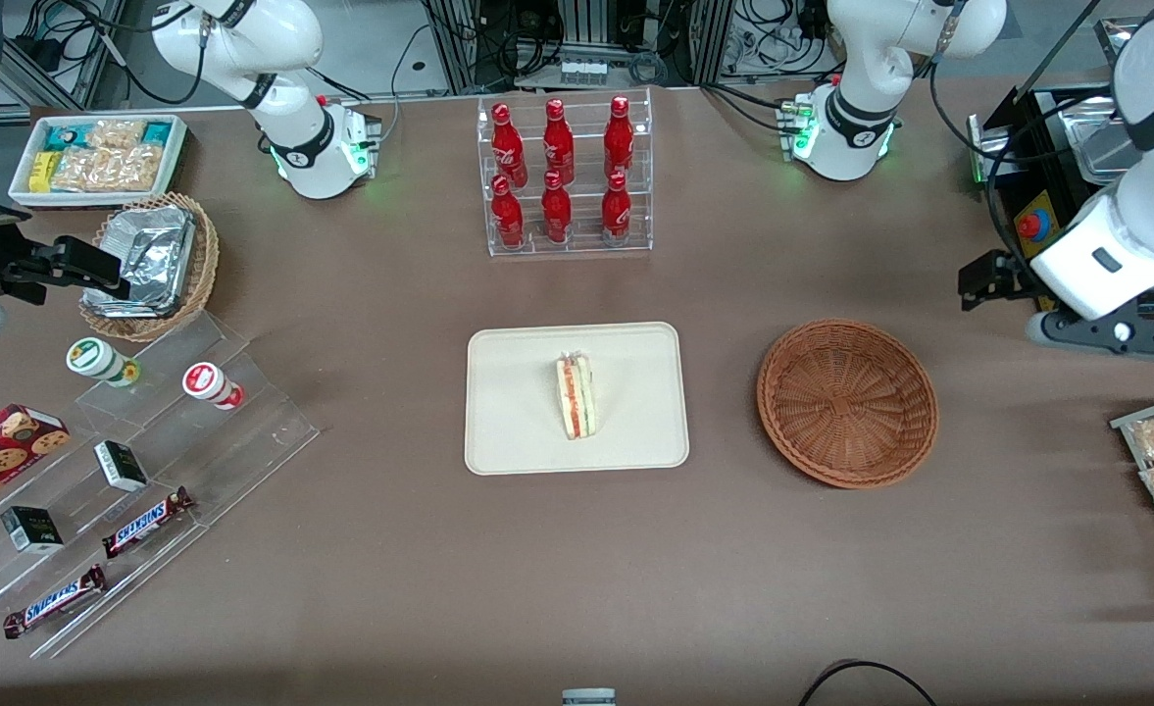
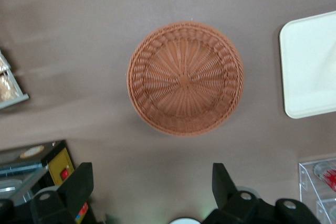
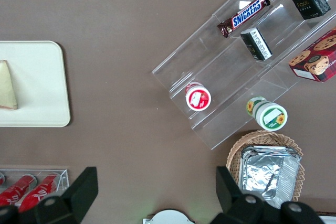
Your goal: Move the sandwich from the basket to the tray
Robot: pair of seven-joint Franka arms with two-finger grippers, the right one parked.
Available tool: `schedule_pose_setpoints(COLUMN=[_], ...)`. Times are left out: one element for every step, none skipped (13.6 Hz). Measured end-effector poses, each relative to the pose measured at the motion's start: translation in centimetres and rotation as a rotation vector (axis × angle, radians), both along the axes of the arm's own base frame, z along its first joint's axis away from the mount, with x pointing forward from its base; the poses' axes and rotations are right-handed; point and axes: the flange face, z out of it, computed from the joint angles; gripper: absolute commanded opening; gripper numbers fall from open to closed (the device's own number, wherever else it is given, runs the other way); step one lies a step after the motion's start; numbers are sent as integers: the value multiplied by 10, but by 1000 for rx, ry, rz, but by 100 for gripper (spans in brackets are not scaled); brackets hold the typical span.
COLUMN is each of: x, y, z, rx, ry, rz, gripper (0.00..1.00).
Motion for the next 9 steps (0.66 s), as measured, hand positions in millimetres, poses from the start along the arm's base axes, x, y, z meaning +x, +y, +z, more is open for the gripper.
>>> schedule_pose_setpoints(x=[-6, -11, -15, -18, -20, -23, -27, -33, -38], y=[2, 4, 9, 15, 21, 25, 27, 28, 28], z=[8, 15, 21, 26, 30, 33, 34, 35, 35], rx=[-6, -10, -16, -20, -23, -25, -24, -22, -19], ry=[1, -3, -9, -14, -17, -17, -10, 0, 6], rz=[1, 6, 17, 25, 34, 40, 43, 46, 48], gripper=[100, 100, 100, 100, 100, 100, 100, 100, 100])
